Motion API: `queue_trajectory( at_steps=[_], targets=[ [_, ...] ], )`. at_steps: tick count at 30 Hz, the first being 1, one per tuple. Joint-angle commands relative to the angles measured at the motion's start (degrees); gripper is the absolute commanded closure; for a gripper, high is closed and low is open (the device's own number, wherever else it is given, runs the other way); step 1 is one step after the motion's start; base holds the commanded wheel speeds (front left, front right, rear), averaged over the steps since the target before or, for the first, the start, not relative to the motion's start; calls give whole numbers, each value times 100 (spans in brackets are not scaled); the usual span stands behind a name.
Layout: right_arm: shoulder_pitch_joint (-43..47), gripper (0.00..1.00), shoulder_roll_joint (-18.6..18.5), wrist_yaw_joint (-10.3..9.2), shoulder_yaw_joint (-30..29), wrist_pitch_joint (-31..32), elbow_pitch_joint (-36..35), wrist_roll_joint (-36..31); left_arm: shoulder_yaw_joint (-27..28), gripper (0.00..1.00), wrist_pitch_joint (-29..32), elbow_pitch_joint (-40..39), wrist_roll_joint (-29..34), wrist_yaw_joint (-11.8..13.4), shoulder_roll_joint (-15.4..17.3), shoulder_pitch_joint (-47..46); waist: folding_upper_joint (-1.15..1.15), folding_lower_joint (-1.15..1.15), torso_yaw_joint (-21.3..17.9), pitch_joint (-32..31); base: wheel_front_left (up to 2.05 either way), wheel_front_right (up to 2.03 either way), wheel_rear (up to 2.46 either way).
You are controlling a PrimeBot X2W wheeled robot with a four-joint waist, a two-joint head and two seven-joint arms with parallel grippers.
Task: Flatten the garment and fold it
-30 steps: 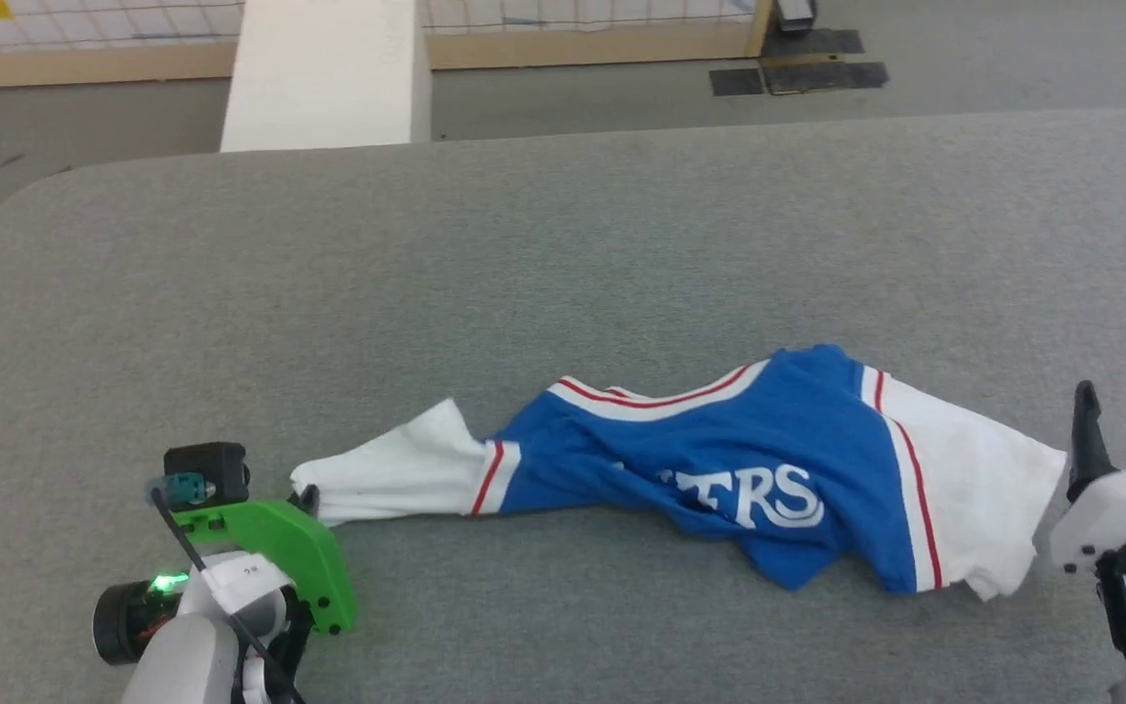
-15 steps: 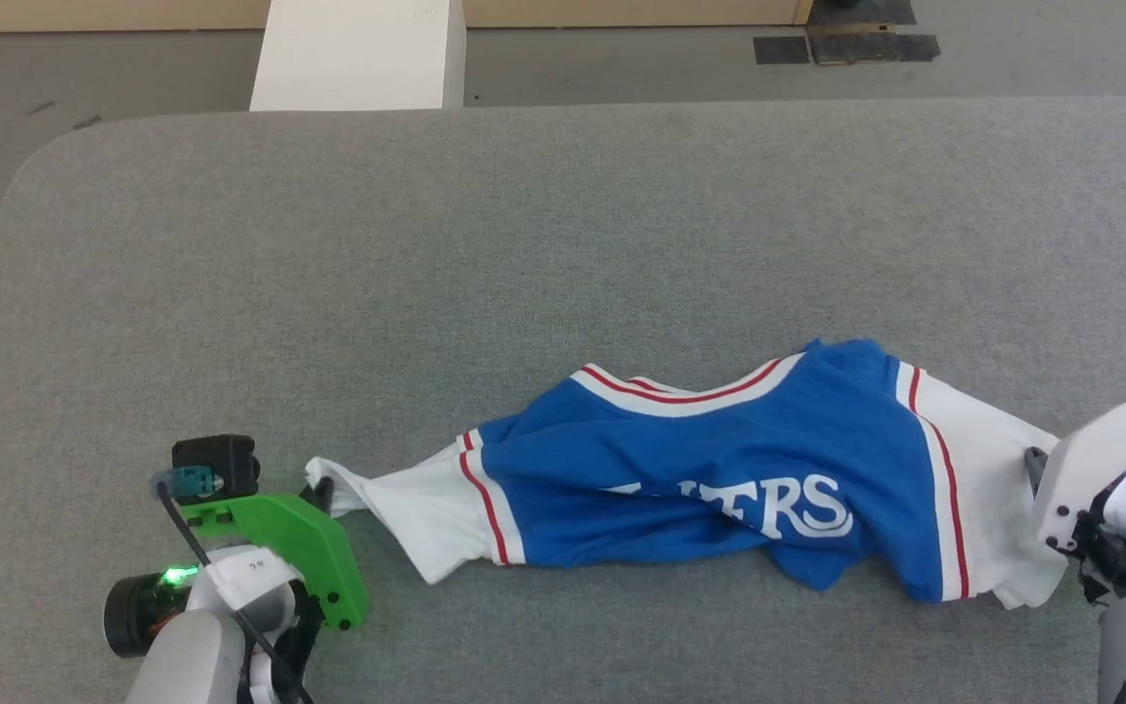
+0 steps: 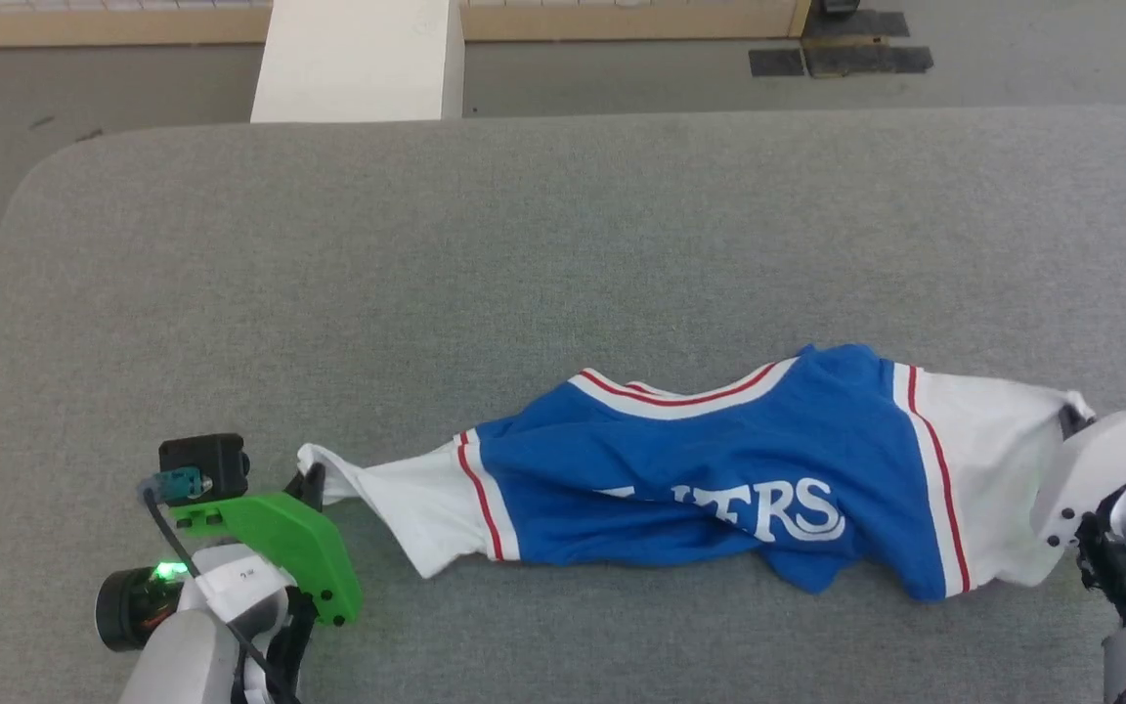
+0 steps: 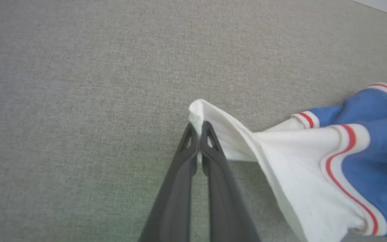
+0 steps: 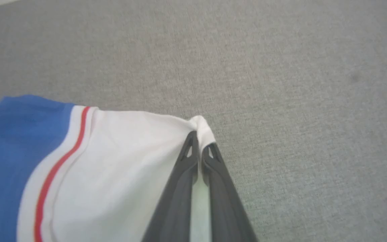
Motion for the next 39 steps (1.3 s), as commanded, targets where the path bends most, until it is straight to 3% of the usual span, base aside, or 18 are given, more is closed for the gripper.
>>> queue_trajectory(
  at_steps=[1, 6, 10, 15, 19, 22, 28, 33, 39],
  targets=[
    [169, 100, 41, -9, 88, -326, -147, 104, 25, 100, -120, -20, -69, -36, 6, 88, 31, 0, -27, -128, 0, 0, 0],
    [847, 100, 116, -9, 343, -1397, -795, 405, 128, 100, -600, -132, -244, -202, -67, 220, 31, 0, -92, -392, 0, 0, 0],
    [1320, 100, 136, -9, 435, -1907, -1348, 455, 242, 100, -849, -295, -264, -194, -28, 329, 31, 0, -171, -543, 0, 0, 0],
    [1745, 100, 141, -9, 462, -2223, -1819, 749, 359, 100, -1170, -639, -277, -214, 25, 358, 31, 0, -238, -658, 0, 0, 0],
    [1498, 100, 141, -9, 608, -1941, -2104, 596, 282, 100, -1217, -776, -65, -343, 278, -60, 31, 0, -276, -576, 0, 0, 0],
    [1036, 100, 47, -9, 817, -1608, -2301, 482, 280, 100, -1199, -848, -45, -495, 439, -562, 31, 0, -329, -415, 0, 0, 0],
    [-781, 100, -585, -9, 1321, -828, -2292, 540, 372, 100, -894, -801, -358, -772, 582, -2290, 31, 0, -432, 310, 0, 0, 0],
    [-2382, 100, -756, -9, 1532, -583, -1820, 632, 510, 100, -798, -508, -428, -740, 652, -3771, 31, 0, -529, 979, 0, 0, 0],
    [-4206, 100, -826, -9, 1745, -807, -982, 329, 799, 100, -1066, -98, -473, -610, 713, -5351, 31, 0, -697, 1646, 0, 0, 0]
  ],
)
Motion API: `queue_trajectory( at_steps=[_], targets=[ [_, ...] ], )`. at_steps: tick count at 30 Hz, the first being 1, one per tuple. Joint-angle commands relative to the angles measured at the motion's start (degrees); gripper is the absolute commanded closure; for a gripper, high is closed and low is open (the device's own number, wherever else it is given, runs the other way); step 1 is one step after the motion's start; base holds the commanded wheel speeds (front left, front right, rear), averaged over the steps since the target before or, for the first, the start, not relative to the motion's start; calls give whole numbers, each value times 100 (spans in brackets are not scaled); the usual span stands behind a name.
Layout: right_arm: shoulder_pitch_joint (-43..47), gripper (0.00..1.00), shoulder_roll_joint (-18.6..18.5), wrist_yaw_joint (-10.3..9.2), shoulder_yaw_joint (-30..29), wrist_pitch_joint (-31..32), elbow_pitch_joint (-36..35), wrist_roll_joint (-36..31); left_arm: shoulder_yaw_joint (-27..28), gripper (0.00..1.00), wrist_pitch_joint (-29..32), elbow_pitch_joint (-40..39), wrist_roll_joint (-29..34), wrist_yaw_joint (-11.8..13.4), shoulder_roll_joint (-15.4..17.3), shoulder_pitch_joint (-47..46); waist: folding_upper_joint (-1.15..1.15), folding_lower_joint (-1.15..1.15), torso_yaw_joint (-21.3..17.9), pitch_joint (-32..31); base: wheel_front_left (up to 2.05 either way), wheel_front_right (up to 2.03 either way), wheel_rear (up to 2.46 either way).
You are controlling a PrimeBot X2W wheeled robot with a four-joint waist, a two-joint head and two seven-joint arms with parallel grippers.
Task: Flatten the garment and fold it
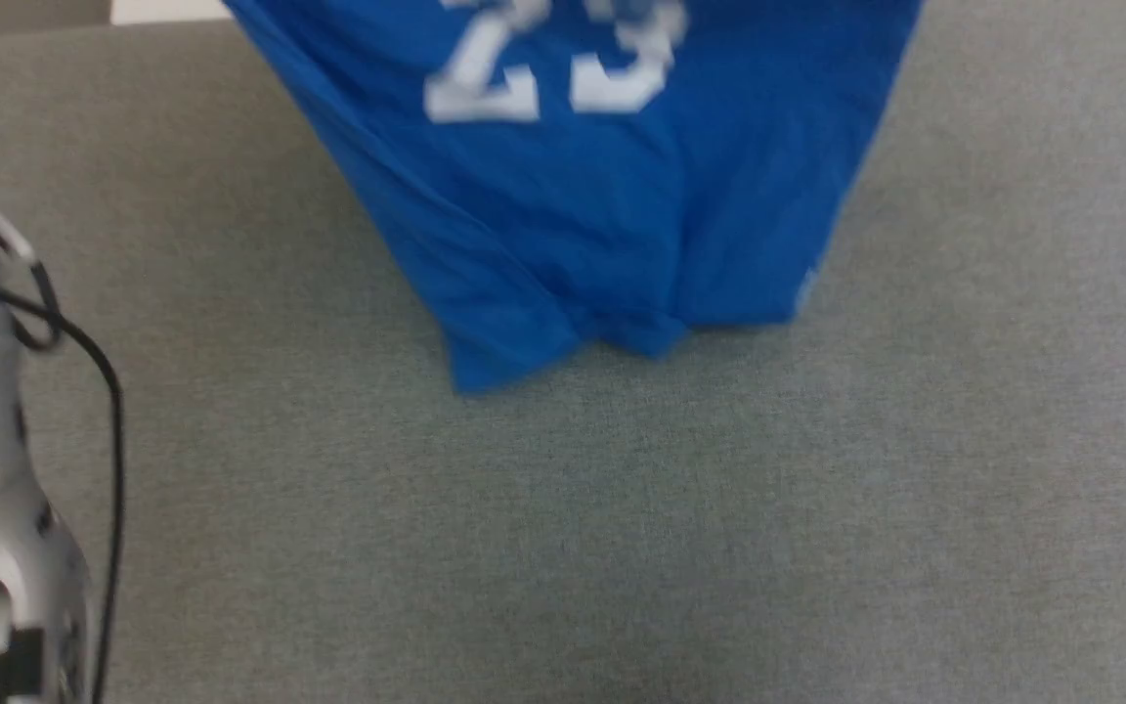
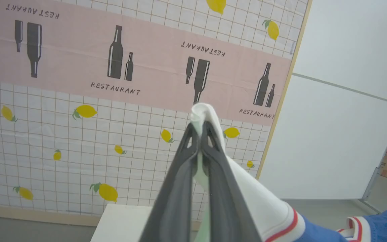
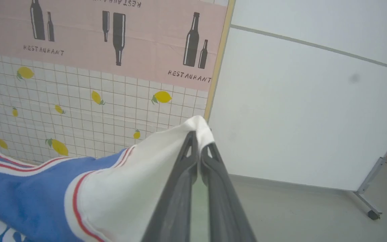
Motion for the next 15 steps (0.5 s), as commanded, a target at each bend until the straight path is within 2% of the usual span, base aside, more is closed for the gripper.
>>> queue_trajectory(
  at_steps=[1, 8, 13, 15],
  targets=[
    [-369, 100, -15, -9, 22, -118, 167, -117, 53, 100, -110, 77, -9, 52, 49, -342, 32, -1, -216, 701, 0, 0, 0],
    [-1989, 100, 115, -9, -177, -989, 702, -597, 318, 100, -795, 531, -132, 127, -73, -1746, 32, -1, -214, 1123, 0, 0, 0],
    [-2701, 100, 281, -9, -512, -1805, 795, -877, 577, 100, -1315, 722, -513, -10, -296, -2235, 32, -1, -148, 1160, 0, 0, 0],
    [-2824, 100, 297, -9, -572, -1993, 829, -963, 562, 100, -1425, 787, -514, -119, -269, -2222, 32, -1, -102, 1127, 0, 0, 0]
  ],
)
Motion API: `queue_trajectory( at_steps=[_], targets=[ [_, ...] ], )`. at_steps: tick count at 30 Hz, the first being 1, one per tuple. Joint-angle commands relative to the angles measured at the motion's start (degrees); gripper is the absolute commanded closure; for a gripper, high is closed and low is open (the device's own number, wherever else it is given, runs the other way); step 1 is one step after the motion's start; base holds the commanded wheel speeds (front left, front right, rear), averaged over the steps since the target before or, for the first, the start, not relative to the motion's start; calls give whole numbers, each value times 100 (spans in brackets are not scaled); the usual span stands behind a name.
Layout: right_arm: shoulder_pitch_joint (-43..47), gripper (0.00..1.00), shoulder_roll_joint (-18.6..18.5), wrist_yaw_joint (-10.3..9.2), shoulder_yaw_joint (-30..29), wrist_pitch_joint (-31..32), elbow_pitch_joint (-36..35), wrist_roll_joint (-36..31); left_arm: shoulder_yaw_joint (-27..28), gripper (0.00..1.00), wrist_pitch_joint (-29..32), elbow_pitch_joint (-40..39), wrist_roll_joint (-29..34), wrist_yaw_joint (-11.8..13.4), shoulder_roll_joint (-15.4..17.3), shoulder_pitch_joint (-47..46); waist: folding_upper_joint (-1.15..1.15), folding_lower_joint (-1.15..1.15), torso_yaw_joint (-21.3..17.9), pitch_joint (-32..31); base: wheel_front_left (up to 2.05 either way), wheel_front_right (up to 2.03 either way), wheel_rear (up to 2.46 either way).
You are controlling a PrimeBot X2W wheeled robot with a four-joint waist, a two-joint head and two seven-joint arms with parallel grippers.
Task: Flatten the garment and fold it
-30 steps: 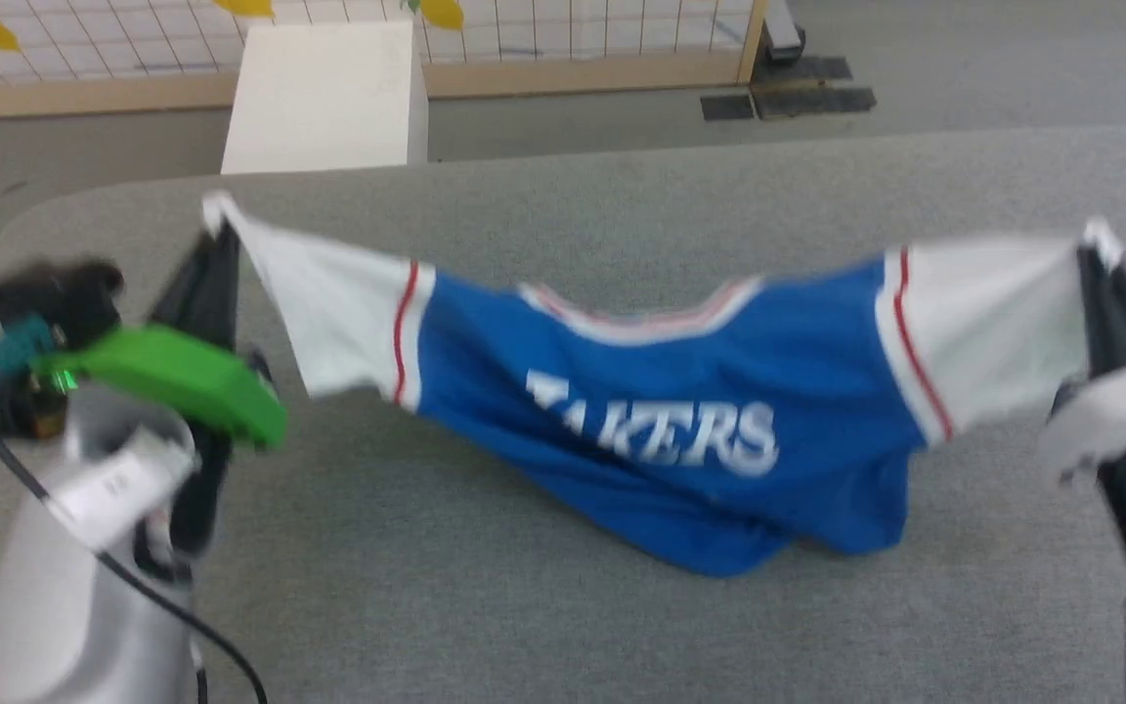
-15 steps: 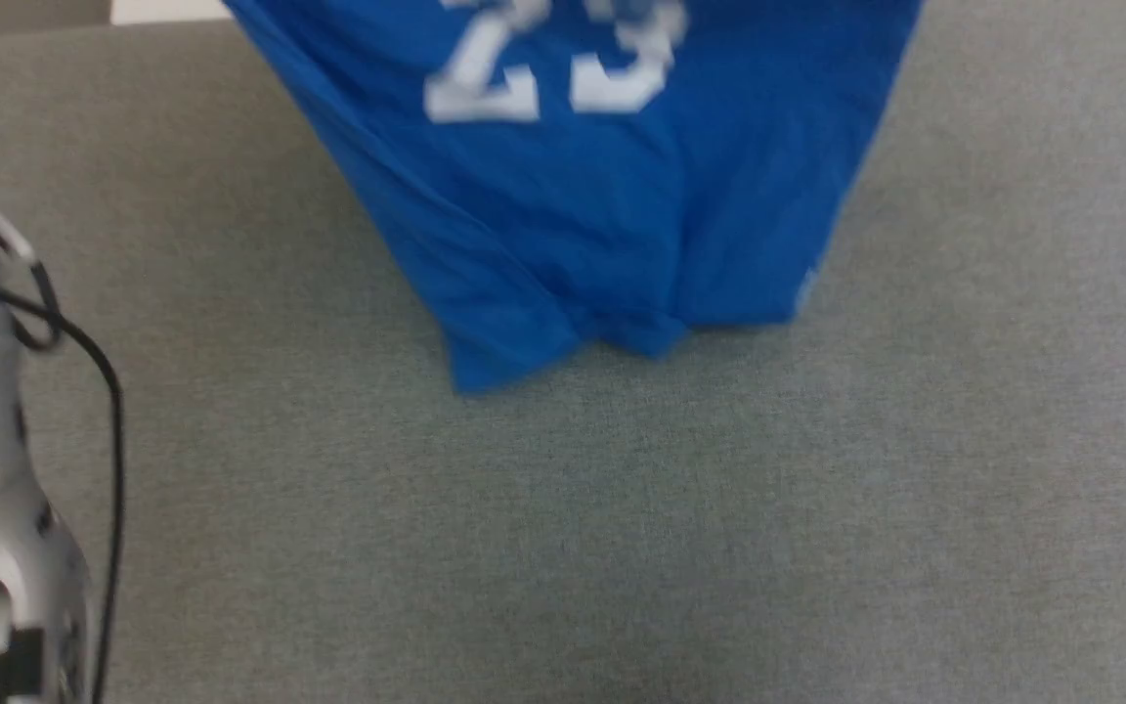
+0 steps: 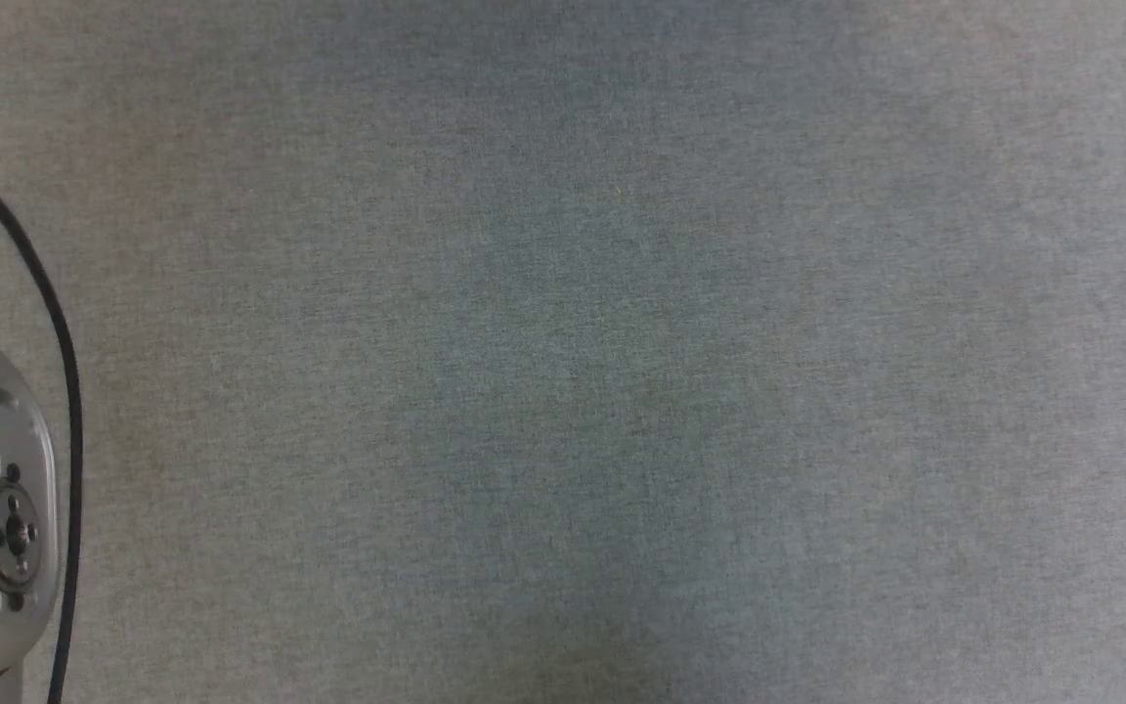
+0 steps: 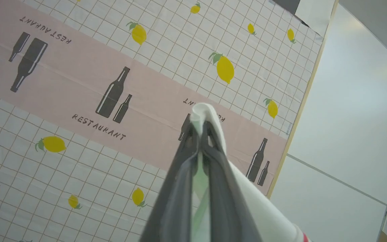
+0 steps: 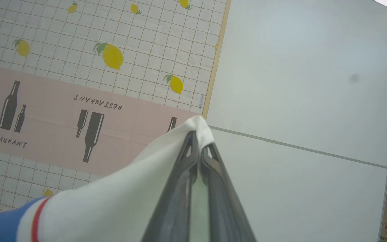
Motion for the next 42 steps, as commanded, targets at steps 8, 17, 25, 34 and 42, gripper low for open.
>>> queue_trajectory(
  at_steps=[8, 17, 25, 34, 42],
  targets=[
    [799, 100, 10, -9, 339, -146, 575, 226, -322, 100, 151, 604, 37, -400, 165, 1286, 31, -2, 176, -371, 0, 0, 0],
    [3745, 100, -69, -9, 698, 302, 343, 1324, -916, 100, 919, 594, -214, -568, 140, 4105, 31, -2, 330, -1210, 0, 0, 0],
    [6448, 100, 11, -9, 298, 1027, -876, 1760, -890, 100, 1716, -206, -907, -303, -157, 6627, 31, -2, 349, -1888, 0, 0, 0],
    [8549, 100, 485, -9, -305, 1867, -1850, 1554, -834, 100, 2183, -820, -1262, 104, -294, 8422, 31, -2, 440, -2381, 0, 0, 0],
    [9470, 100, 651, -9, -823, 2722, -1984, 1384, -816, 100, 2545, -1114, -1560, 262, -336, 9377, 31, -2, 466, -2675, 0, 0, 0]
  ],
)
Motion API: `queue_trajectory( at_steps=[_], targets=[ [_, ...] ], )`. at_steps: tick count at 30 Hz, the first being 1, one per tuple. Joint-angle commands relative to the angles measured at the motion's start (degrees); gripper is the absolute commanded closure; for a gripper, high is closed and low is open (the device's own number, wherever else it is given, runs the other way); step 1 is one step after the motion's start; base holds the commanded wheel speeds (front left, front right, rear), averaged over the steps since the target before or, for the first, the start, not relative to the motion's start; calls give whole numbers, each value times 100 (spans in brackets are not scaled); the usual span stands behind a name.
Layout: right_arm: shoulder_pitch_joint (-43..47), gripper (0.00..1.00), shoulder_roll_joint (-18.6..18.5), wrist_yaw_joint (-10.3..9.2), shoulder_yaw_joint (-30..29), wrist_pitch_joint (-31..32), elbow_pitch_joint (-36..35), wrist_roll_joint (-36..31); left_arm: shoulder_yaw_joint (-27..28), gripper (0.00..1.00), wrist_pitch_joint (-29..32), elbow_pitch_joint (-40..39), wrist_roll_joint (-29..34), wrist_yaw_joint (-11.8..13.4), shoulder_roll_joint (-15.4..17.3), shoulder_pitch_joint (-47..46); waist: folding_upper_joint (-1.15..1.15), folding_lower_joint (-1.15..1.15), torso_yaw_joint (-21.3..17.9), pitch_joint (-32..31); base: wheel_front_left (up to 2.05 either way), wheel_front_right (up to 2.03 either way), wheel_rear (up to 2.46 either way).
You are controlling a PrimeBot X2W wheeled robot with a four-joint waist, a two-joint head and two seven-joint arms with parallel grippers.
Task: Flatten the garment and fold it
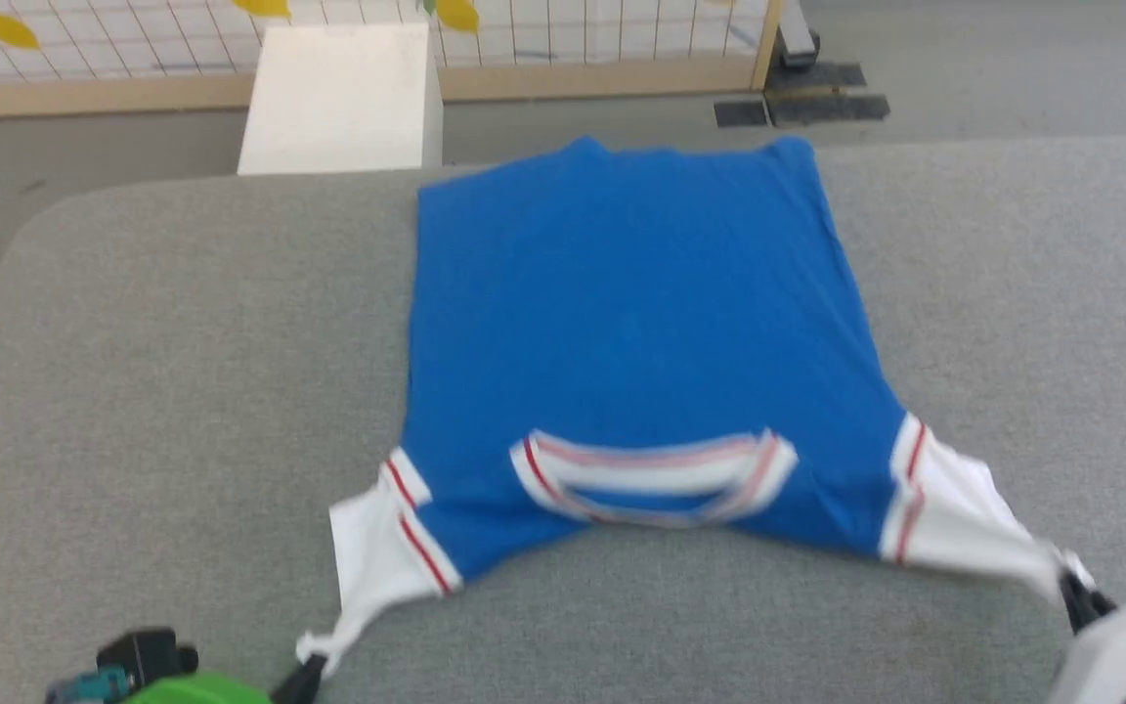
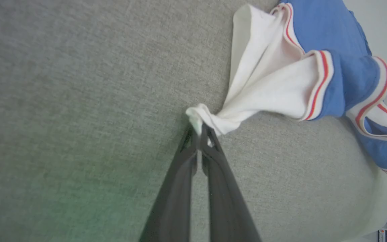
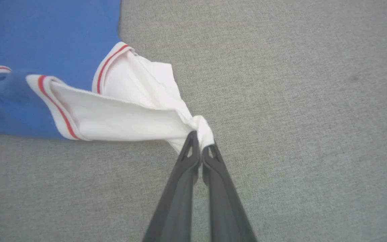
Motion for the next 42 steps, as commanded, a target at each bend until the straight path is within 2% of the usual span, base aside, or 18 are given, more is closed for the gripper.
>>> queue_trajectory(
  at_steps=[1, 4, 11, 21, 26, 27, 28, 29, 30, 36, 42],
  targets=[
    [151, 100, 5, -10, -121, 149, -12, -4, -5, 100, 71, -31, -58, 65, 26, 199, 31, 1, 31, -125, 0, 0, 0],
    [366, 100, 10, -10, -302, 498, 108, 255, -18, 100, 157, -81, -67, 161, 34, 432, 31, 1, 45, -198, 0, 0, 0],
    [685, 100, 12, -10, -656, 1142, 562, 374, -148, 100, 387, -142, 81, 413, 130, 816, 31, 1, 82, -293, 0, 0, 0],
    [343, 100, 12, -10, -408, 869, 1210, 443, -220, 100, 403, -325, 37, 396, 73, 738, 31, 1, 97, -260, 0, 0, 0],
    [308, 100, 12, -10, -359, 813, 1249, 456, -254, 100, 381, -372, 59, 372, 83, 713, 31, 1, 131, -303, 0, 0, 0],
    [319, 89, 12, -10, -361, 778, 1195, 471, -261, 100, 376, -387, 63, 368, 84, 719, 31, 1, 141, -318, 0, 0, 0],
    [334, 69, 12, -10, -363, 743, 1140, 481, -267, 100, 371, -402, 64, 364, 84, 726, 31, 1, 149, -330, 0, 0, 0],
    [359, 21, 12, -10, -361, 696, 1060, 495, -271, 100, 363, -420, 67, 362, 84, 737, 31, 1, 159, -346, 0, 0, 0],
    [380, 0, 12, -10, -360, 667, 986, 509, -274, 100, 360, -431, 68, 362, 85, 747, 31, 1, 166, -358, 0, 0, 0],
    [407, 0, 12, -10, -242, 332, 280, 590, -336, 100, 354, -562, 101, 372, 76, 778, 31, 1, 246, -396, 0, 0, 0],
    [-221, 0, 12, -10, -3, -716, -228, 511, -406, 100, 379, -719, 131, 361, 82, 673, 31, 1, 363, -238, 0, 0, 0]
  ],
)
